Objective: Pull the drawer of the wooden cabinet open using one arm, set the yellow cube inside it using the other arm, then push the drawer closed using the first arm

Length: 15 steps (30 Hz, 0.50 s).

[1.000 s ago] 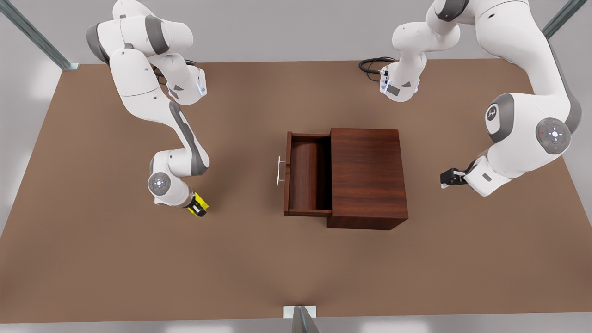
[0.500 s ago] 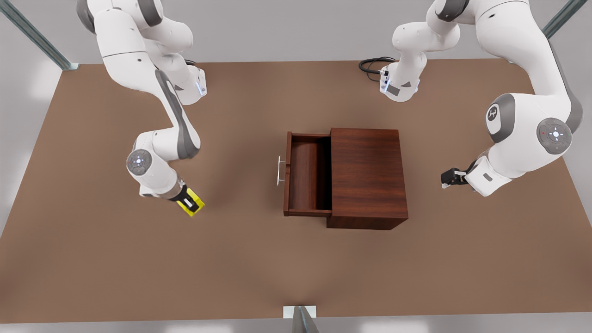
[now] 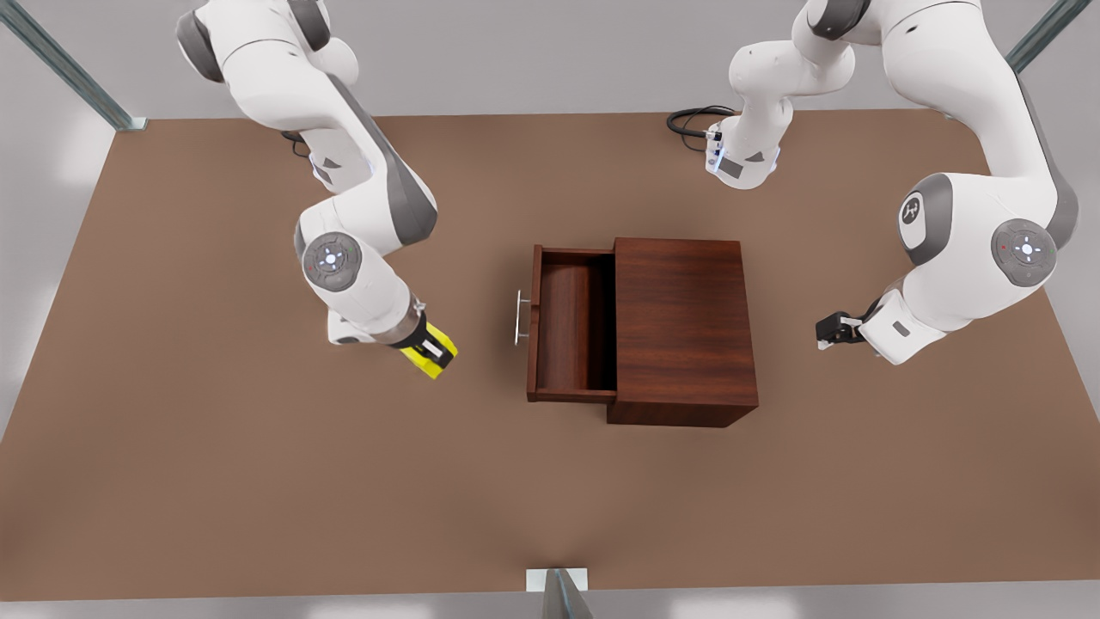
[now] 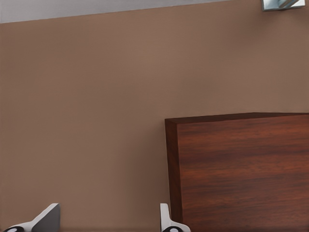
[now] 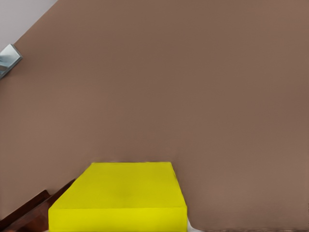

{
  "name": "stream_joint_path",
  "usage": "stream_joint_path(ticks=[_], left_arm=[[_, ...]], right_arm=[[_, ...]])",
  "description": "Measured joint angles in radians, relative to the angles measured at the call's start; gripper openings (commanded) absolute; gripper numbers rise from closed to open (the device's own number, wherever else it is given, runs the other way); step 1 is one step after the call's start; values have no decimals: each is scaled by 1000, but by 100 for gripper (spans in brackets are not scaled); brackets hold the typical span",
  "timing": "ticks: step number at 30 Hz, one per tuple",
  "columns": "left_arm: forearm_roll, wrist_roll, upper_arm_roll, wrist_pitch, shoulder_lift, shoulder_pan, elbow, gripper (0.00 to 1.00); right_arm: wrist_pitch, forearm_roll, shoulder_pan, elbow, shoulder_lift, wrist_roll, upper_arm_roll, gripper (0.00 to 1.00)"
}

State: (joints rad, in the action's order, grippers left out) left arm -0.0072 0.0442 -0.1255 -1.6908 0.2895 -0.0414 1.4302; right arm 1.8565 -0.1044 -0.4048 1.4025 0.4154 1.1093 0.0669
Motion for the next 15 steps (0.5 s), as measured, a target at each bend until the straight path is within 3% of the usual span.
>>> stream_joint_path(ticks=[8, 15], left_arm=[[2, 0, -1, 2, 0, 4, -1, 100], [2, -6, -4, 5, -4, 14, 0, 100]], right_arm=[[-104, 3, -163, -226, 156, 172, -1, 43], [-106, 6, -253, -293, 226, 312, -3, 43]])
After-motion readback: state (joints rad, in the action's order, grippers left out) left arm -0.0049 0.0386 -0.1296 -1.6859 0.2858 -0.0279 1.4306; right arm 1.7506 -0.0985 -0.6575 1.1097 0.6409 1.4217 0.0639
